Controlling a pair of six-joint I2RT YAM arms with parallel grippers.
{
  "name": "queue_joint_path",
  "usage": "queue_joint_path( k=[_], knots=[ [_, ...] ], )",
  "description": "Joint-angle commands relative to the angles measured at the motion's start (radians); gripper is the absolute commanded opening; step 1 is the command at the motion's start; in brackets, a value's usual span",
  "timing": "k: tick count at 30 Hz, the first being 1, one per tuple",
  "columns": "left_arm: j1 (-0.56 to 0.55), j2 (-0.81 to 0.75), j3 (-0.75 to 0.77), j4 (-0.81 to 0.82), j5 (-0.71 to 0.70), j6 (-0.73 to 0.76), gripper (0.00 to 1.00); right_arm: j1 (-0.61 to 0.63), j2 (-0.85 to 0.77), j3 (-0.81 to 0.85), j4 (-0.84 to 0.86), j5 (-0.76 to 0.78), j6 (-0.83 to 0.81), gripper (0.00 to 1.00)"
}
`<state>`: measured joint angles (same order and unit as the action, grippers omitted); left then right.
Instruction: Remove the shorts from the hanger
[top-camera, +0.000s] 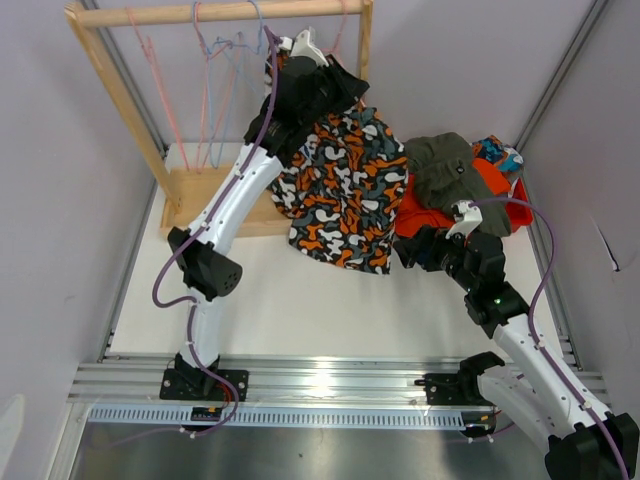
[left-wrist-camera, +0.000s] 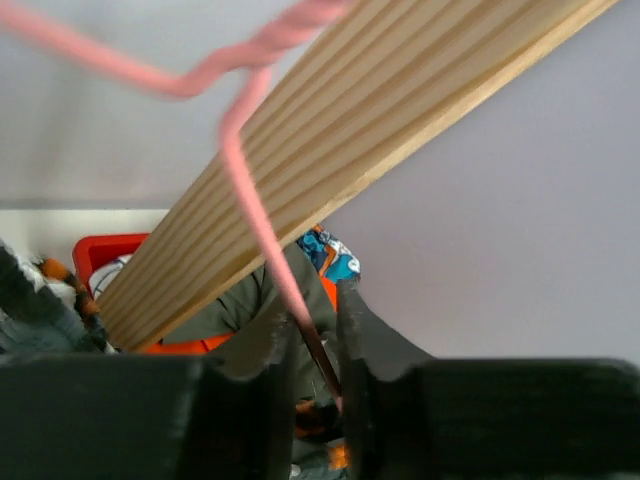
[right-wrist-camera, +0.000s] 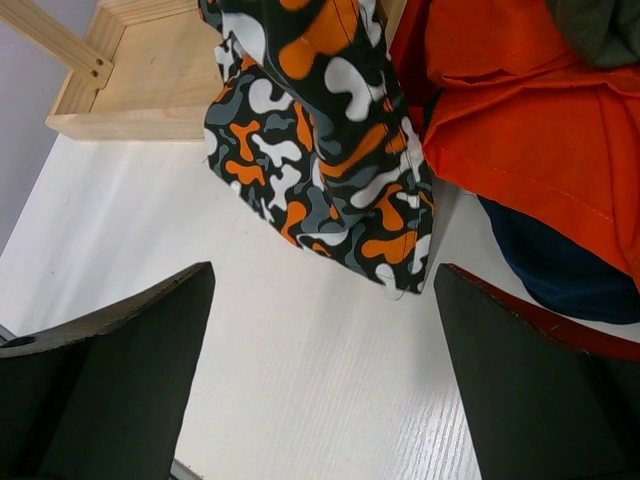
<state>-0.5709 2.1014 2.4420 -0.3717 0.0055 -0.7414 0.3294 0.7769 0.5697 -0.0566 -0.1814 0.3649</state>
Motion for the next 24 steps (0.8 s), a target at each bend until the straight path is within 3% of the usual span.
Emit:
queue_joint_path(
  k=[1, 3, 12, 19, 24],
  knots=[
    [-0.018, -0.058, 0.005, 0.036, 0.007, 0.007, 0.08, -0.003, -0.011, -0.004, 0.037, 0.000, -0.003, 0.99],
    [-0.020, -0.075, -0.001, 0.005, 0.004, 0.014, 0.00, -0.004, -0.008, -0.004, 0.038, 0.000, -0.003, 0.99],
    [-0.020, -0.280, -0.132, -0.088, 0.030, 0.040, 0.00, 0.028, -0.016, 0.071, 0.037, 0.008, 0.019, 0.99],
    [-0.021, -0.403, -0.169, -0.127, 0.096, 0.005, 0.00, 0.278, 0.056, 0.298, 0.032, 0.157, -0.014, 0.99],
    [-0.021, -0.501, -0.313, -0.076, 0.125, -0.027, 0.00, 0.517, 0.165, 0.468, 0.044, 0.319, -0.096, 0.99]
  ],
)
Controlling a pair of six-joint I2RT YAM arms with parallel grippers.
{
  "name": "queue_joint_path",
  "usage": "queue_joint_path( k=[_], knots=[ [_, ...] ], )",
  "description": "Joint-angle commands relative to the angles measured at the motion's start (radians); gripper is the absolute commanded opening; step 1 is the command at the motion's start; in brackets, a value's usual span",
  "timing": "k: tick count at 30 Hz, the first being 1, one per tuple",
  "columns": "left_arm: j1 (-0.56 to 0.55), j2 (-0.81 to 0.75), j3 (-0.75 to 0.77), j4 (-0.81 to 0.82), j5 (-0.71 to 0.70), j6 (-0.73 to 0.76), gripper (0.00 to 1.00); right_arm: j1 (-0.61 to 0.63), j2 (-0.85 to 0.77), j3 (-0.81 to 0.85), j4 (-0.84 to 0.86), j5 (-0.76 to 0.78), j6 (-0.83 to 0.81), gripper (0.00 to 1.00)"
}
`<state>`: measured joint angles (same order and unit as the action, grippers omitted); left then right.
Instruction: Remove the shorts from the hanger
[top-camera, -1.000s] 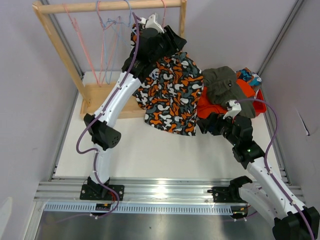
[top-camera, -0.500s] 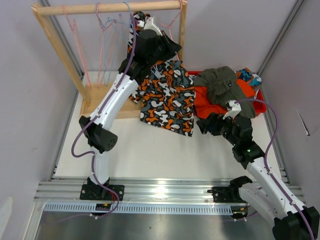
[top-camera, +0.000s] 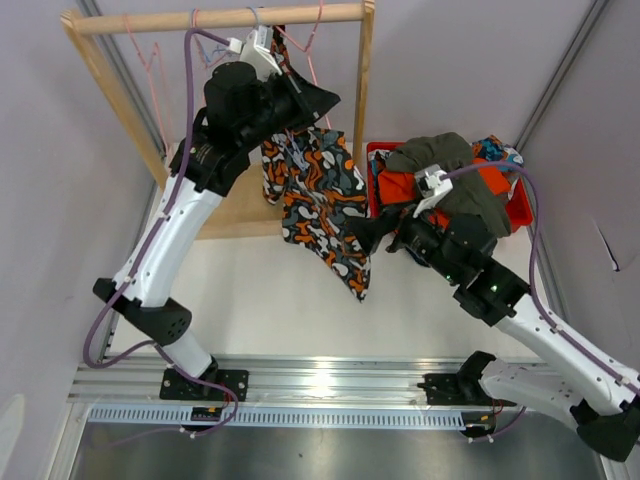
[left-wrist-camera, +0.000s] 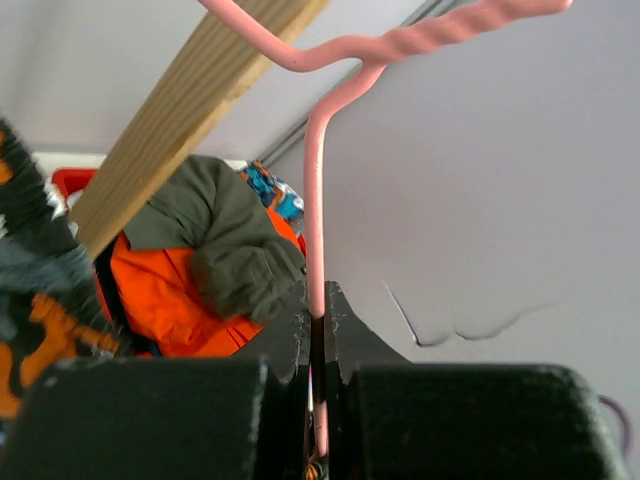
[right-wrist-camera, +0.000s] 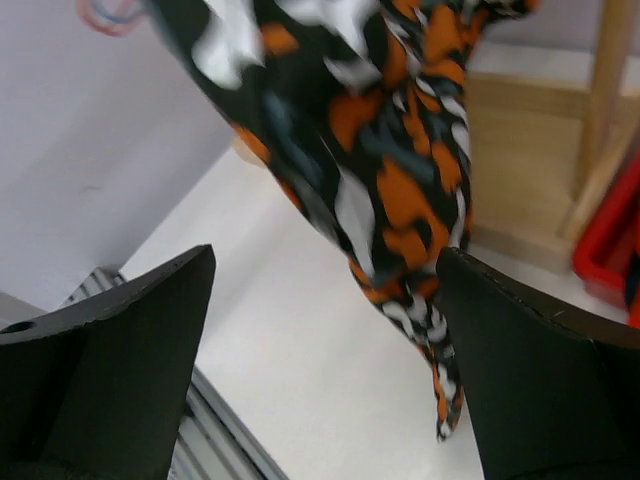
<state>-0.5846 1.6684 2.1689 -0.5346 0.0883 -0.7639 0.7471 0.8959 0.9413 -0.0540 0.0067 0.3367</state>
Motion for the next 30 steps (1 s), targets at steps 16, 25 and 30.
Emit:
queue_joint_path(
  k=[16, 25, 30],
  knots=[
    [-0.004, -0.205, -0.066, 0.061, 0.099, -0.038, 0.00, 0.351, 0.287, 0.136, 0.201, 0.283, -0.108, 0.83],
    [0.005, -0.242, -0.055, 0.053, 0.080, -0.028, 0.00, 0.547, 0.213, 0.079, 0.152, 0.433, -0.119, 0.00],
    [0.038, -0.217, 0.032, 0.006, 0.056, 0.014, 0.00, 0.869, 0.135, 0.005, 0.102, 0.728, -0.093, 0.00]
  ],
)
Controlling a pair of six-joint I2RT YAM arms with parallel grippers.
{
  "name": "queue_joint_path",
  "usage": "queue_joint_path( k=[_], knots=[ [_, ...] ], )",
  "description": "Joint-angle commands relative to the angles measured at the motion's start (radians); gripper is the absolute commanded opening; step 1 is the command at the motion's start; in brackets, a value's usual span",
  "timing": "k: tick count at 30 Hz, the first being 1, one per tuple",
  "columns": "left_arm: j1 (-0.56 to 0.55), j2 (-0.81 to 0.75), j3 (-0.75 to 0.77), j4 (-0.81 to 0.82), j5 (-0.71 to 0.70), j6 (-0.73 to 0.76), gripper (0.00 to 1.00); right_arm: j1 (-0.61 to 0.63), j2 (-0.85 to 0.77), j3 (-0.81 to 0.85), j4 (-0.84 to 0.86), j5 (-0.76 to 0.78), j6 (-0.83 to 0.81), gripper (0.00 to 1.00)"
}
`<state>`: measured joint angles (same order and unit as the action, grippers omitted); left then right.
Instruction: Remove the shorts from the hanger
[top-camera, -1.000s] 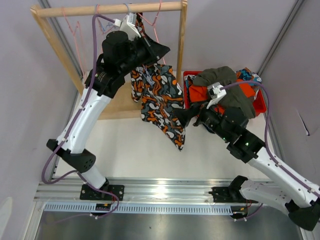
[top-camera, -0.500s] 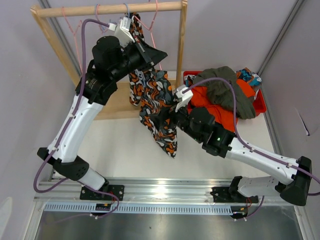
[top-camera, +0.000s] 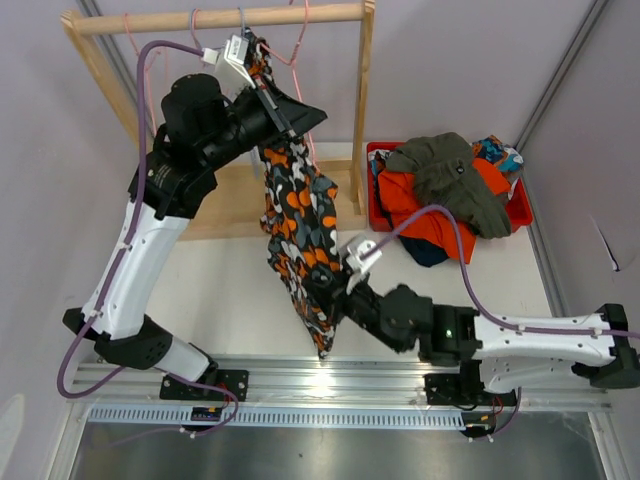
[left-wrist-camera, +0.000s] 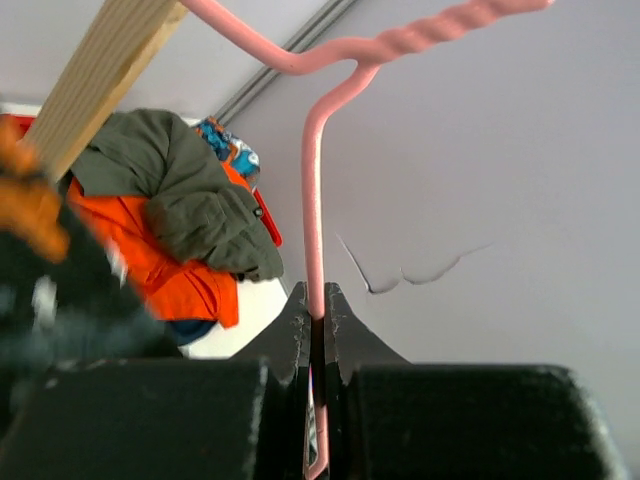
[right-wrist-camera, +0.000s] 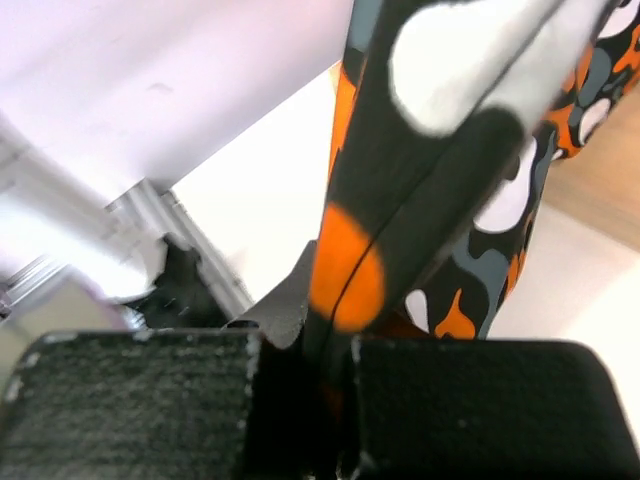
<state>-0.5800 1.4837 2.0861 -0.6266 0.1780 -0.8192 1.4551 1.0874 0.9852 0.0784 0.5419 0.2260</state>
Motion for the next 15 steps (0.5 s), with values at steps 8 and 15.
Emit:
queue_joint_path(
  k=[8, 15],
  knots=[
    [0.117, 0.015, 0.180, 0.080, -0.015, 0.075, 0.00, 0.384, -0.017, -0.048, -0.057, 0.451, 0.070, 0.00],
    [0.114, -0.090, -0.067, 0.221, 0.203, -0.078, 0.00, 0.184, 0.081, 0.023, 0.053, 0.330, -0.037, 0.00]
  ],
)
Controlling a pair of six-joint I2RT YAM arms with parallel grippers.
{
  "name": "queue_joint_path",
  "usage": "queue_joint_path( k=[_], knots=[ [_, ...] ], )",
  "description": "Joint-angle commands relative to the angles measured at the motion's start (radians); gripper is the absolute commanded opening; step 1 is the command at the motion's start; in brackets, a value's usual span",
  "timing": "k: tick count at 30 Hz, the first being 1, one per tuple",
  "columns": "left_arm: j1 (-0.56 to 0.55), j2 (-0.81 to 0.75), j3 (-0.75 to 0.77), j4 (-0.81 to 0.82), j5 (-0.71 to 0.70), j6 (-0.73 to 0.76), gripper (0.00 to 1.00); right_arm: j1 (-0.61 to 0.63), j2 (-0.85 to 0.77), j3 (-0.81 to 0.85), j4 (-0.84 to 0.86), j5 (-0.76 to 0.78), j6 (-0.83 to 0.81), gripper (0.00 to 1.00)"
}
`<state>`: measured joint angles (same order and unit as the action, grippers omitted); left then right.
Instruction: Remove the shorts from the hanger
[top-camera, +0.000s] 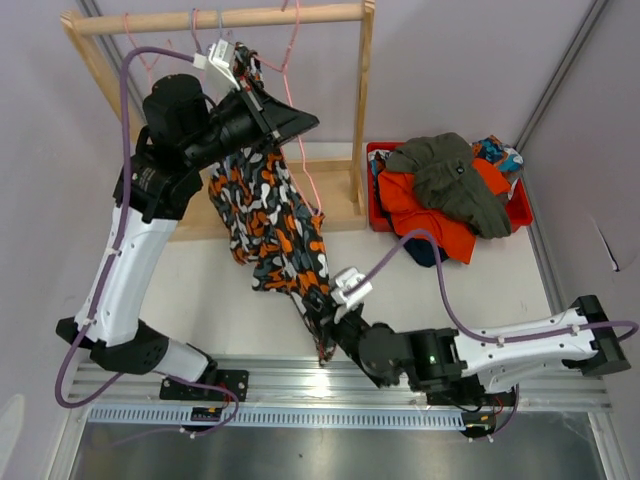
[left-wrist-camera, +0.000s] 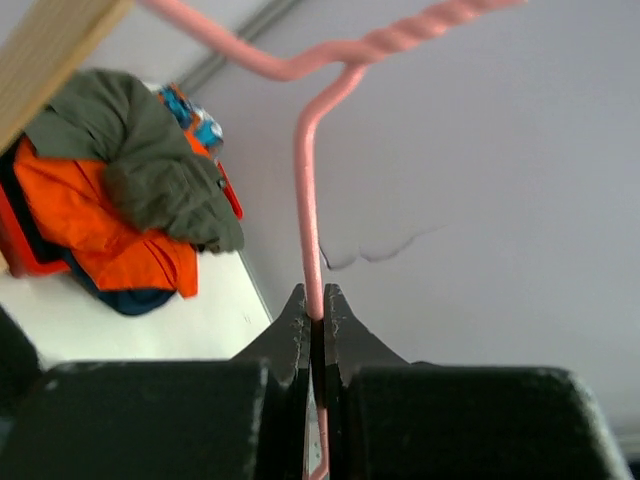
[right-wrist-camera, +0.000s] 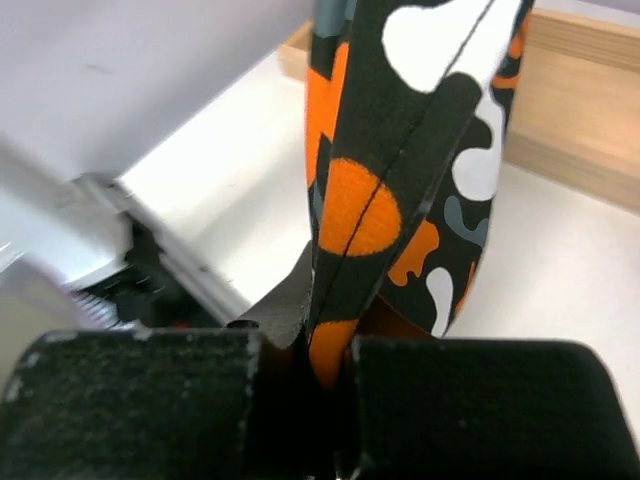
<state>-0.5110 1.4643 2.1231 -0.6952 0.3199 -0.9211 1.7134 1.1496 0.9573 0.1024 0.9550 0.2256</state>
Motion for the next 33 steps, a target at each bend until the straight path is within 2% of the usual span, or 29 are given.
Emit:
queue_joint_path(
  k=[1, 2, 5, 7, 8, 12, 15, 21, 26, 28, 29, 33],
  knots=[
    [0.043, -0.100, -0.164, 0.354, 0.118, -0.025, 0.00, -0.127, 0.038, 0.078, 0.034, -0.169, -0.046, 0.00],
    [0.039, -0.128, -0.322, 0.481, 0.167, -0.121, 0.00, -0.238, 0.047, 0.093, 0.052, -0.212, -0.064, 0.00],
    [-0.009, -0.223, -0.444, 0.536, 0.219, -0.177, 0.00, -0.433, 0.096, 0.194, 0.046, -0.360, -0.109, 0.00],
    [-0.036, -0.289, -0.494, 0.534, 0.209, -0.196, 0.00, -0.507, 0.120, 0.256, 0.037, -0.422, -0.129, 0.00],
    [-0.043, -0.315, -0.515, 0.566, 0.209, -0.240, 0.00, -0.575, 0.140, 0.308, 0.025, -0.447, -0.135, 0.00],
    [-0.075, -0.436, -0.678, 0.688, 0.186, -0.376, 0.00, -0.687, 0.162, 0.388, 0.000, -0.512, -0.158, 0.00],
    [-0.096, -0.475, -0.667, 0.717, 0.176, -0.400, 0.00, -0.724, 0.131, 0.383, -0.023, -0.512, -0.169, 0.00],
    [-0.115, -0.476, -0.563, 0.602, 0.209, -0.300, 0.00, -0.817, 0.029, 0.423, -0.029, -0.502, -0.221, 0.00],
    [-0.118, -0.489, -0.580, 0.537, 0.240, -0.216, 0.00, -1.043, 0.145, 0.753, -0.147, -0.571, -0.333, 0.00],
    [-0.119, -0.492, -0.577, 0.502, 0.252, -0.188, 0.00, -1.121, 0.235, 0.858, -0.187, -0.619, -0.341, 0.00],
    [-0.119, -0.492, -0.578, 0.488, 0.254, -0.162, 0.00, -1.202, 0.266, 0.968, -0.197, -0.634, -0.339, 0.00],
    [-0.119, -0.493, -0.592, 0.445, 0.260, -0.114, 0.00, -1.376, 0.439, 1.266, -0.256, -0.717, -0.306, 0.00]
  ],
)
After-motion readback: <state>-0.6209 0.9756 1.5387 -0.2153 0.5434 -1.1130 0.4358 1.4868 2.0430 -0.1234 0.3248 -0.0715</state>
